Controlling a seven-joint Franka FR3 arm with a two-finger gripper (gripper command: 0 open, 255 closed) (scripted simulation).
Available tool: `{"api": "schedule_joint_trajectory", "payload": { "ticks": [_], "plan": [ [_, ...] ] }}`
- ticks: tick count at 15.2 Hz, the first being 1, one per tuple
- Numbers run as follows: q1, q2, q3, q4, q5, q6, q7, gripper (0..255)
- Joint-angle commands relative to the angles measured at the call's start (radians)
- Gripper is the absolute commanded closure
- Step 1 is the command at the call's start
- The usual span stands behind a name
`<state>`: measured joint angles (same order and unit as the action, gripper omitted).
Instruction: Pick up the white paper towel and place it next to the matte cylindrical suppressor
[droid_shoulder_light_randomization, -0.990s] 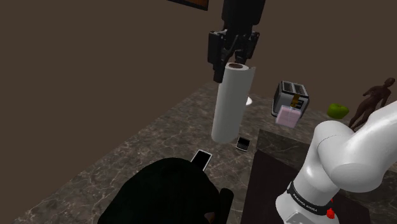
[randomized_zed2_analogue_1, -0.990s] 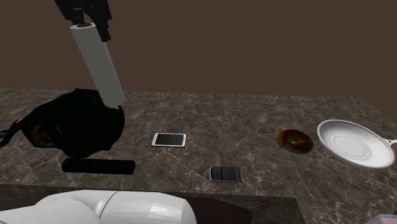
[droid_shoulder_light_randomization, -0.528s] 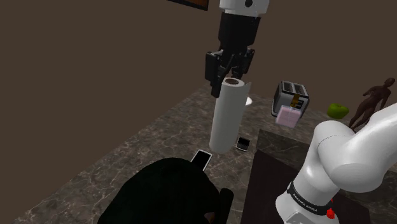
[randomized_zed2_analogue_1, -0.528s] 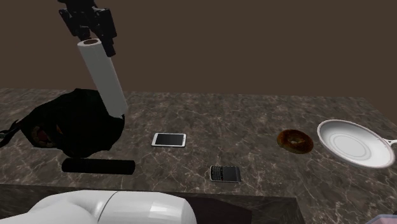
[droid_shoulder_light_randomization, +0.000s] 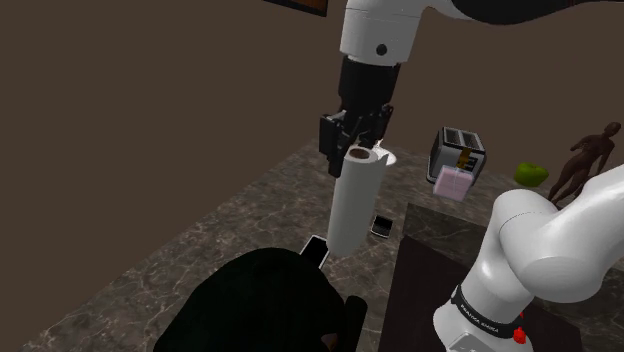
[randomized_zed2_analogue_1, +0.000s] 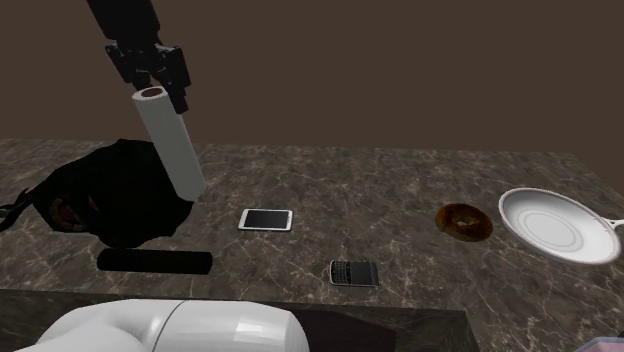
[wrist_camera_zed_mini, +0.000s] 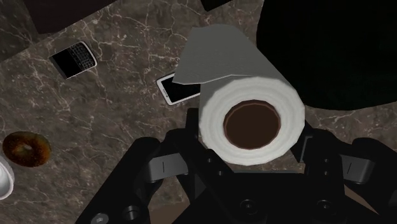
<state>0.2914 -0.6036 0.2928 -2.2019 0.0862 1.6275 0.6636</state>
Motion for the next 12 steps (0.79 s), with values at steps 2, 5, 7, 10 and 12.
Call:
{"api": "schedule_joint_trajectory", "payload": {
  "ticks": [2, 5, 7, 10, 12],
  "plan": [
    [0.002, -0.006, 0.003, -0.045, 0.004, 0.039, 0.001, 255],
    [0.005, -0.011, 0.007, -0.089, 0.007, 0.078, 0.002, 255],
    [0.007, -0.013, 0.010, -0.117, 0.010, 0.104, 0.002, 255],
    [0.009, -0.015, 0.015, -0.158, 0.014, 0.144, 0.004, 255],
    [0.010, -0.015, 0.018, -0.185, 0.016, 0.171, 0.005, 255]
  ]
}}
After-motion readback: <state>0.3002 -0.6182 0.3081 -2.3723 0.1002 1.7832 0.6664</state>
